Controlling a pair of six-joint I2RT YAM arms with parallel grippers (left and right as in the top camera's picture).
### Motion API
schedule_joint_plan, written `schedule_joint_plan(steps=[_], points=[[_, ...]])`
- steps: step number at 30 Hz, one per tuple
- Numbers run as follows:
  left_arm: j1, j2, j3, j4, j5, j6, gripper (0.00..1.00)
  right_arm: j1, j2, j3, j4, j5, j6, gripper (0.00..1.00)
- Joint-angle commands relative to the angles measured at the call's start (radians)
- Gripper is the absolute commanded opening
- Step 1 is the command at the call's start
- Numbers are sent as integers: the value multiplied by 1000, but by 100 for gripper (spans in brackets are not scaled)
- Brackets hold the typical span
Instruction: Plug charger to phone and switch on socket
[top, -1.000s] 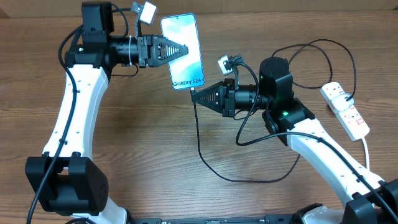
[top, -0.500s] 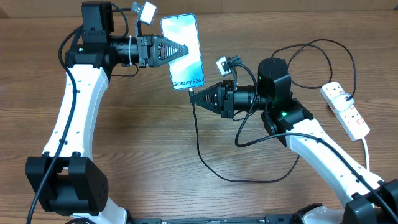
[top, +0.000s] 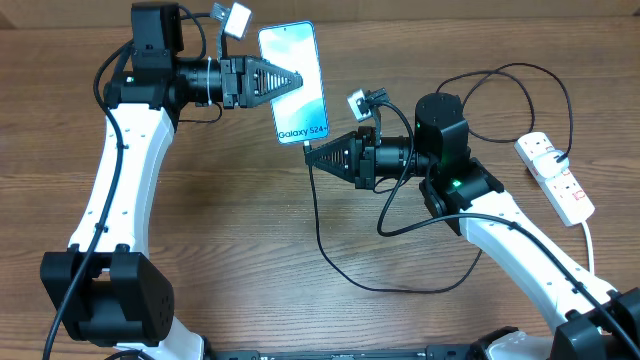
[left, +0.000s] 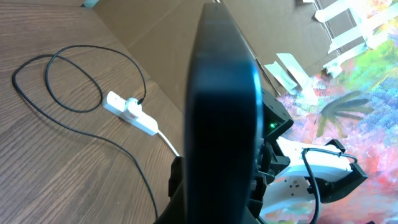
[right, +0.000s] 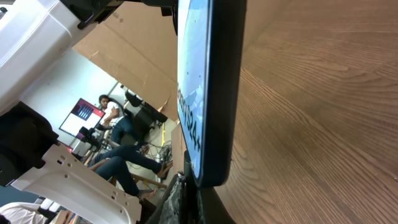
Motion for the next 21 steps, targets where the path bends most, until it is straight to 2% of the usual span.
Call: schedule_joint_plan(steps=[1, 21], points=[[-2, -6, 0, 5, 47, 18, 4, 4, 1, 10, 11, 16, 4, 4], [-2, -6, 0, 4, 47, 18, 5, 4, 13, 10, 38, 21, 4, 4]])
